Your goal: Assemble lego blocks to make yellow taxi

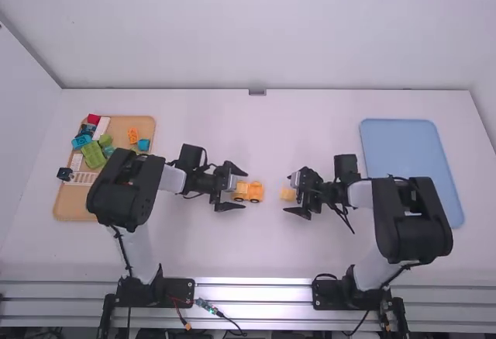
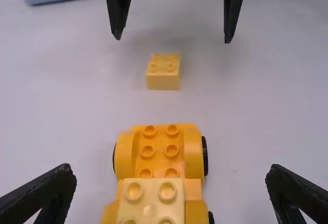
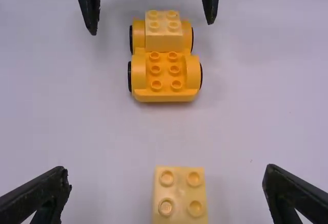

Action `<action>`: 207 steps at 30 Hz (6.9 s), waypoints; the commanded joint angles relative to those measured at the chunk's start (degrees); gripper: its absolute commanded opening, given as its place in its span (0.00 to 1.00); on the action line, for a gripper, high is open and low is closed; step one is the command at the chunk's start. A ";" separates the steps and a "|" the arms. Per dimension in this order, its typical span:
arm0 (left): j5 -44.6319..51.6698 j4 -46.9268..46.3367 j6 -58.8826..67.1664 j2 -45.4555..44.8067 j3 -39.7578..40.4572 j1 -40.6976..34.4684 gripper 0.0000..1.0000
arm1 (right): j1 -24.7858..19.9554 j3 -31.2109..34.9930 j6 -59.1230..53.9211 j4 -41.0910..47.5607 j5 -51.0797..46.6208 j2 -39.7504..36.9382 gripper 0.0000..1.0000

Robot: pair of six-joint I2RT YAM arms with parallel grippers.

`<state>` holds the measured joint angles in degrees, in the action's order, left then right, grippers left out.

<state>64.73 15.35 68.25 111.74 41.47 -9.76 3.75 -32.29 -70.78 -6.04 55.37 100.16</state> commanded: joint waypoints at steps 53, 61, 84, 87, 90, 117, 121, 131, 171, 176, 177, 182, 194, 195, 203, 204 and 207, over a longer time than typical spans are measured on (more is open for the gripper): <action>-3.28 7.34 -11.63 11.37 4.59 -3.02 0.73 | 0.04 -0.74 6.32 -9.60 2.62 9.24 0.99; -4.20 11.56 -11.82 11.37 2.34 -2.99 0.69 | 0.07 -0.74 6.32 -9.81 1.36 9.24 1.00; -4.28 14.82 -11.85 11.37 0.72 -3.02 0.45 | 0.09 -0.74 6.29 -9.81 -1.90 9.24 0.50; -4.20 16.13 -11.87 11.37 0.13 -2.99 0.46 | 0.07 -0.63 6.25 -10.10 -2.14 9.24 0.50; -4.17 17.00 -11.85 11.37 -0.24 -2.99 0.45 | 0.04 -0.09 3.56 -10.27 -0.04 9.24 0.50; -4.31 17.05 -11.82 11.37 -0.11 -3.02 0.41 | -1.57 -3.48 8.00 -15.61 7.58 18.34 0.51; -4.39 17.51 -11.82 11.37 -0.31 -3.02 0.40 | -2.34 -2.69 7.96 -16.11 7.80 18.20 0.52; -4.35 17.55 -11.85 11.37 -0.17 -3.02 0.40 | -2.21 0.44 8.00 -17.77 5.42 14.44 0.47; -7.10 16.61 -11.80 11.37 -0.28 -3.02 0.38 | 0.94 -3.80 7.82 -8.20 3.87 9.48 0.15; -7.15 16.52 -11.82 11.37 -0.31 -3.02 0.38 | 5.03 -3.76 7.80 -6.27 -0.42 4.08 0.09; -7.19 16.33 -11.82 11.37 -0.26 -2.99 0.40 | 5.81 -3.76 8.07 -6.80 -0.31 3.32 0.09; -7.19 16.20 -11.32 11.37 -0.39 -2.99 0.35 | 8.35 -3.80 11.47 -10.62 -0.13 2.58 0.09; -7.28 20.85 -8.41 11.37 -3.28 -3.02 0.29 | 14.08 -11.69 13.11 -9.25 2.10 10.12 0.05; -7.39 21.07 -8.52 11.37 -3.37 -2.99 0.29 | 14.23 -12.09 12.50 -8.26 2.14 10.12 0.05; -9.70 16.57 -11.85 11.37 -0.66 -3.02 0.31 | 16.90 -13.64 8.79 -2.89 1.53 9.99 0.05; -9.70 14.75 -10.38 11.37 -0.04 -3.02 0.30 | 17.09 -13.42 8.83 -3.10 1.62 9.99 0.05; -9.75 10.86 -8.13 11.37 1.31 -2.99 0.29 | 17.35 -12.79 8.87 -4.26 1.66 9.99 0.04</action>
<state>62.50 28.01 56.99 122.13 43.18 -12.34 21.02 -45.15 -61.52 -10.17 55.77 109.60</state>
